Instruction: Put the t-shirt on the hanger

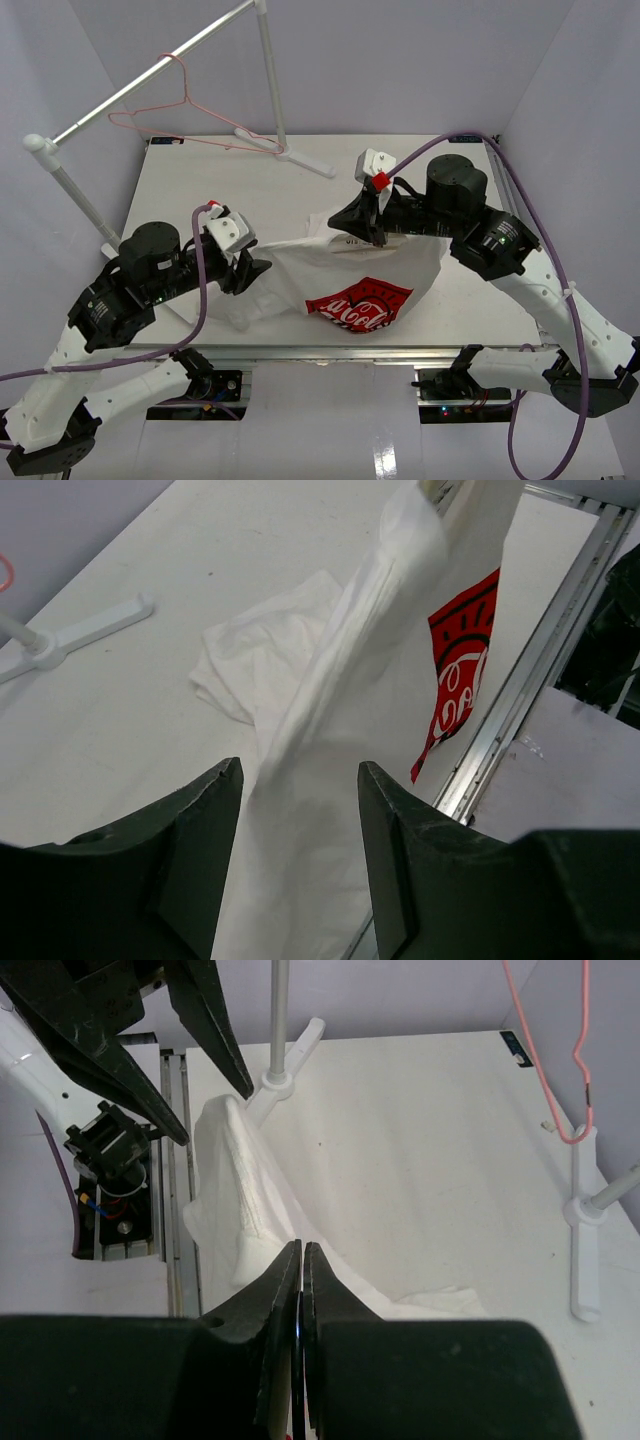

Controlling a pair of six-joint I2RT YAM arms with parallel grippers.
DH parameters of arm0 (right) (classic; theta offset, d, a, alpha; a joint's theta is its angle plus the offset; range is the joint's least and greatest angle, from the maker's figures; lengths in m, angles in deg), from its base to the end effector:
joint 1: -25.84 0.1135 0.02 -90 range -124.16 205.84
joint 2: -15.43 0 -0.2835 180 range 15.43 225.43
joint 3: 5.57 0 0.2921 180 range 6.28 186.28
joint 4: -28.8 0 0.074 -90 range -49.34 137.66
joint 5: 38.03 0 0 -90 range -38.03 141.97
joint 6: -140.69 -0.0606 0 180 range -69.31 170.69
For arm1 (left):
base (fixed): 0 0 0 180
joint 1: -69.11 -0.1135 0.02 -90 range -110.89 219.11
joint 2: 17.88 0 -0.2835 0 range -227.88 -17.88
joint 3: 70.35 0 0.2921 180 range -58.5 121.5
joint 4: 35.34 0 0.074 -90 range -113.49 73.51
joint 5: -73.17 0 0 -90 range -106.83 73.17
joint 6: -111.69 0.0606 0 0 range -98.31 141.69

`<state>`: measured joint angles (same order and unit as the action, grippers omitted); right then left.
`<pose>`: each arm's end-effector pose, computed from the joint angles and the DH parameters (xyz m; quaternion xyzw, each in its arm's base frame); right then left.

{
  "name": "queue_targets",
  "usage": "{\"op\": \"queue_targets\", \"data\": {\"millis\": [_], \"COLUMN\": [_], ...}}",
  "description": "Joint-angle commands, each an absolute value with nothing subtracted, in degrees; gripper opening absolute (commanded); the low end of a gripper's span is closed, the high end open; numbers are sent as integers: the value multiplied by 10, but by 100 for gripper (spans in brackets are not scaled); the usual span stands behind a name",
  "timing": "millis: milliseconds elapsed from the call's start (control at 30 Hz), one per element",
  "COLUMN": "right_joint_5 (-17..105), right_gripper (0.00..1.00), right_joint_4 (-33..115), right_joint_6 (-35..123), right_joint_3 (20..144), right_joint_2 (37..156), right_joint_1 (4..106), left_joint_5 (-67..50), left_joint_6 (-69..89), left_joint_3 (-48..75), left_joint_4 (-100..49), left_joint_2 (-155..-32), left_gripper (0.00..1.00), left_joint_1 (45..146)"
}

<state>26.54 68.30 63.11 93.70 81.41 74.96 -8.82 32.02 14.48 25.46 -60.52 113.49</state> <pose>0.1614 0.2263 0.5189 -0.4978 0.5487 0.3606 0.5667 0.1048 -0.1144 0.4589 0.4085 0.7008 -0.2247 0.5399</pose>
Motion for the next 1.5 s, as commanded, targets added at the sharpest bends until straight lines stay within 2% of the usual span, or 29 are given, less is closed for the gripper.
{"op": "queue_targets", "data": {"millis": [0, 367, 433, 467, 500, 533, 767, 1033, 1333, 1400, 1467], "right_joint_5": [275, 274, 274, 275, 278, 280, 321, 333, 330, 327, 318], "right_gripper": [8, 8, 8, 8, 8, 8, 8, 8, 8, 8, 8], "right_joint_4": [679, 718, 722, 722, 723, 724, 737, 743, 754, 755, 760], "right_joint_6": [627, 631, 630, 630, 630, 631, 641, 645, 656, 658, 659], "right_joint_3": [998, 1081, 1088, 1090, 1090, 1090, 1102, 1097, 1081, 1073, 1070], "right_joint_2": [813, 836, 840, 840, 839, 839, 836, 827, 810, 805, 804], "right_joint_1": [747, 746, 746, 746, 746, 745, 741, 738, 736, 736, 736], "left_joint_5": [-143, -281, -269, -264, -251, -255, -404, -482, -481, -479, -419], "left_joint_6": [326, 342, 343, 342, 342, 338, 306, 276, 269, 276, 288], "left_joint_3": [119, 74, 71, 68, 66, 65, 47, 48, 55, 66, 87], "left_joint_4": [273, 244, 235, 233, 233, 230, 212, 231, 232, 237, 243], "left_joint_2": [-590, -600, -602, -602, -602, -602, -582, -582, -620, -632, -639], "left_gripper": [59, 62, 49, 37, 2, 0, 0, 0, 0, 14, 52], "left_joint_1": [1134, 1134, 1134, 1134, 1134, 1135, 1134, 1134, 1134, 1135, 1134]}}
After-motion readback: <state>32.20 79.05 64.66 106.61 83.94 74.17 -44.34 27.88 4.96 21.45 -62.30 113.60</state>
